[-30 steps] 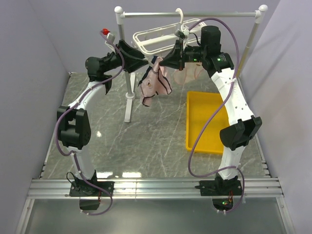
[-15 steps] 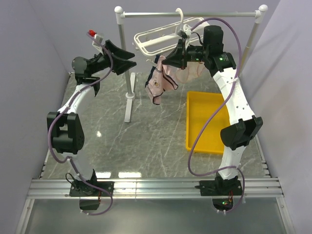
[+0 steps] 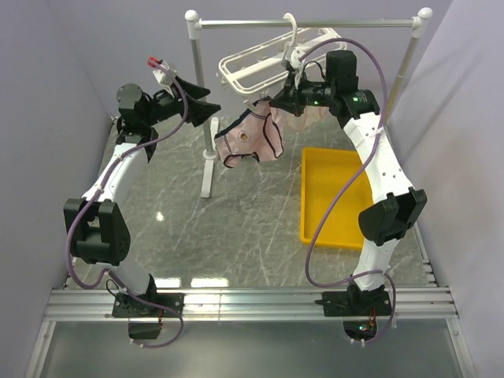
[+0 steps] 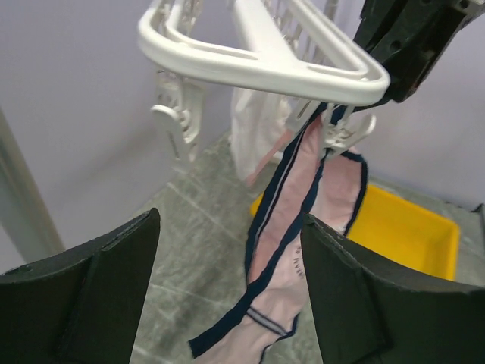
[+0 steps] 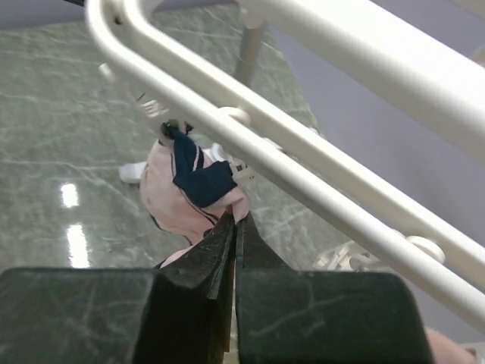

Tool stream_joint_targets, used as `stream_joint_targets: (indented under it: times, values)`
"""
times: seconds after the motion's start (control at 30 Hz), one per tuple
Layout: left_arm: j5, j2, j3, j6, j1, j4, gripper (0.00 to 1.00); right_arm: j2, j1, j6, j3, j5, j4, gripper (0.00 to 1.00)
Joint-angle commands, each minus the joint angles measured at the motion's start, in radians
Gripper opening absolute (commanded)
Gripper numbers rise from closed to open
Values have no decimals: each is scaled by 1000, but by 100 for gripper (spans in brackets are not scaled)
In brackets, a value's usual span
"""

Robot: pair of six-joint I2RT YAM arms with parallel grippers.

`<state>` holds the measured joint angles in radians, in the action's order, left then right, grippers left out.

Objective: Clip the underwear to the hanger
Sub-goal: Clamp the underwear onto the hanger, then adjust the clamp on the hanger.

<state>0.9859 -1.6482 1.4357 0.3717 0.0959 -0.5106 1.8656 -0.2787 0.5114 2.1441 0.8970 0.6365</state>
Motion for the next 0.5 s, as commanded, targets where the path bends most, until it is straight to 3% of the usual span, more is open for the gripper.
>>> stream_joint_targets:
  times: [0.0,0.47]
  values:
    - [-69,38,40,-163,11,67,79,-52,1,45,-7,-118,-27,0]
    - [-194,-56,184,-284,113,72,76,-108,21,96,-50,-208,-54,0]
